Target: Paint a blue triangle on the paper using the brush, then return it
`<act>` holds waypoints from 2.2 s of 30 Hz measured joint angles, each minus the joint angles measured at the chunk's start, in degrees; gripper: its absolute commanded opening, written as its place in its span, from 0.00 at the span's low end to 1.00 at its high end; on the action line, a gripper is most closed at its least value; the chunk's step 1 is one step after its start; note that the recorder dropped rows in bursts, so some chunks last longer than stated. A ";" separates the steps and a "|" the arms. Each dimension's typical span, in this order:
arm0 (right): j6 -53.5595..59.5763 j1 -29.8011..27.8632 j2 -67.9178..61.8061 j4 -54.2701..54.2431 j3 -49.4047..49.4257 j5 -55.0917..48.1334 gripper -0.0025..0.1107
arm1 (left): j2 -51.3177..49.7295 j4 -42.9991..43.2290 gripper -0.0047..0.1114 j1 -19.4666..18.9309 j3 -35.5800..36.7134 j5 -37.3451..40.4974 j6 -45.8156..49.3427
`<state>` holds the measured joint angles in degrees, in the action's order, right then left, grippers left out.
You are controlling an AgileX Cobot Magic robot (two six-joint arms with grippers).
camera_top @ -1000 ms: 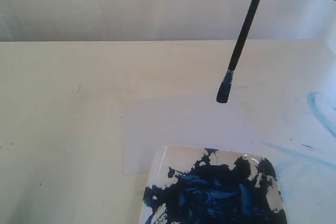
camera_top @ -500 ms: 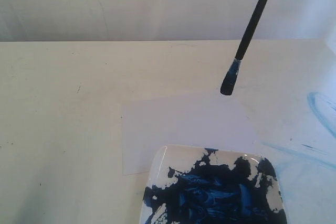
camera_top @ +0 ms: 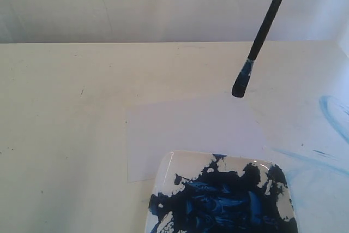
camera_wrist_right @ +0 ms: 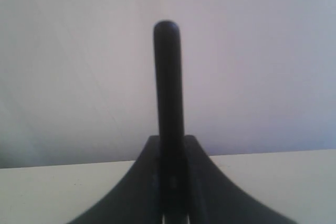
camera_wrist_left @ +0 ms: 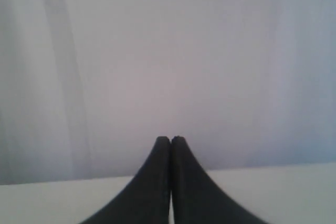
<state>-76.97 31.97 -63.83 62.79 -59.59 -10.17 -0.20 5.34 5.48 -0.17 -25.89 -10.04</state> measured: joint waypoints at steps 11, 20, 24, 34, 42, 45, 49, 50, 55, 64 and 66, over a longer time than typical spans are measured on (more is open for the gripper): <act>-1.05 0.00 -8.61 3.89 -2.37 3.53 0.02 | -22.22 -5.73 0.04 0.00 -14.68 8.90 -4.48; -1.54 0.00 -16.25 4.10 -10.80 3.81 0.02 | -61.27 45.39 0.04 5.40 -34.14 6.09 -50.85; -1.54 0.00 -16.59 4.10 -11.14 3.81 0.02 | -78.66 79.21 0.04 3.01 -46.23 -11.39 -83.92; -2.53 0.00 -18.75 4.10 -11.14 4.94 0.02 | -101.48 93.86 0.04 0.66 -55.94 -29.79 -97.15; -2.53 0.00 -23.64 3.89 -11.14 8.27 0.02 | -109.18 94.09 0.04 7.54 -55.94 -30.30 -95.09; -2.53 0.00 -25.28 3.50 -11.14 8.67 0.02 | -111.13 94.32 0.04 9.86 -55.94 -29.08 -93.98; -2.53 0.00 -27.21 3.47 -11.14 9.26 0.02 | -112.66 94.43 0.04 10.52 -55.94 -27.87 -93.73; -2.53 0.00 -27.59 3.47 -11.30 9.35 0.02 | -113.02 94.43 0.04 10.52 -55.94 -27.37 -93.61; -2.53 0.00 -30.31 3.47 -14.14 9.59 0.02 | -114.12 94.43 0.04 10.52 -55.94 -26.74 -93.40; -2.53 0.00 -35.95 3.47 -19.31 10.17 0.02 | -114.12 94.19 0.04 10.52 -55.94 -26.31 -93.31; -2.53 0.00 -37.32 3.47 -20.10 10.17 0.02 | -114.12 94.19 0.04 10.52 -55.94 -26.22 -93.31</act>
<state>-79.50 31.97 -101.15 66.26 -79.69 0.00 -114.32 99.53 15.99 -56.11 -52.11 -103.36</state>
